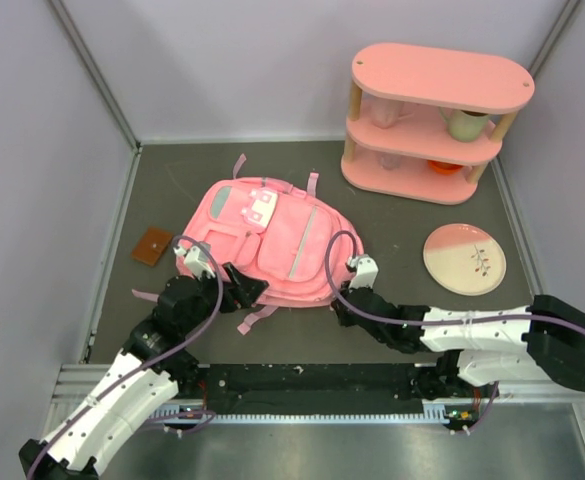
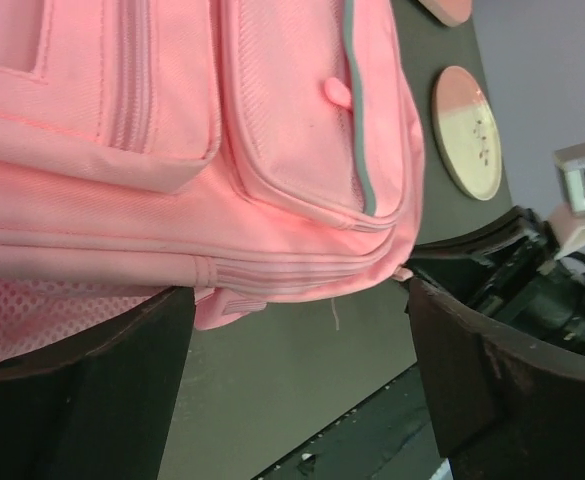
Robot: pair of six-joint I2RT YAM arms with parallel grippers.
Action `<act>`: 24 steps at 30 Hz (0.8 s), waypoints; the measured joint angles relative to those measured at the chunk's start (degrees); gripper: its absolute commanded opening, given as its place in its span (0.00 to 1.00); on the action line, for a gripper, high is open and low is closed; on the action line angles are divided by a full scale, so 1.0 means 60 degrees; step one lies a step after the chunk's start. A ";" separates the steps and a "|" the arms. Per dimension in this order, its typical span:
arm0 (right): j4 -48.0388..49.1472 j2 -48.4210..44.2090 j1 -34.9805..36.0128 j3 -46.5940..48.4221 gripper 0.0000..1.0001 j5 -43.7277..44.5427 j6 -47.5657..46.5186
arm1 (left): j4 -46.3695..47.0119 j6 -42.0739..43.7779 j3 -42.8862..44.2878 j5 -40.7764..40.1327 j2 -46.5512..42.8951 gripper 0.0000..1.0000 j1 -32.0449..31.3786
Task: Pack the student bag
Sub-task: Zip the student bag at the center of the board.
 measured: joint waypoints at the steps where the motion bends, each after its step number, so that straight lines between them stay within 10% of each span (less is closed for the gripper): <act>1: 0.0237 -0.0004 -0.0007 -0.0106 0.00 -0.0280 -0.0189 | -0.0091 0.0102 0.0160 0.0127 0.0000 0.95 0.0000; 24: 0.1472 0.2240 -0.0550 0.0514 0.08 -0.1432 -0.0718 | -0.1596 -0.0229 -0.0135 0.0401 -0.1075 0.99 -0.0004</act>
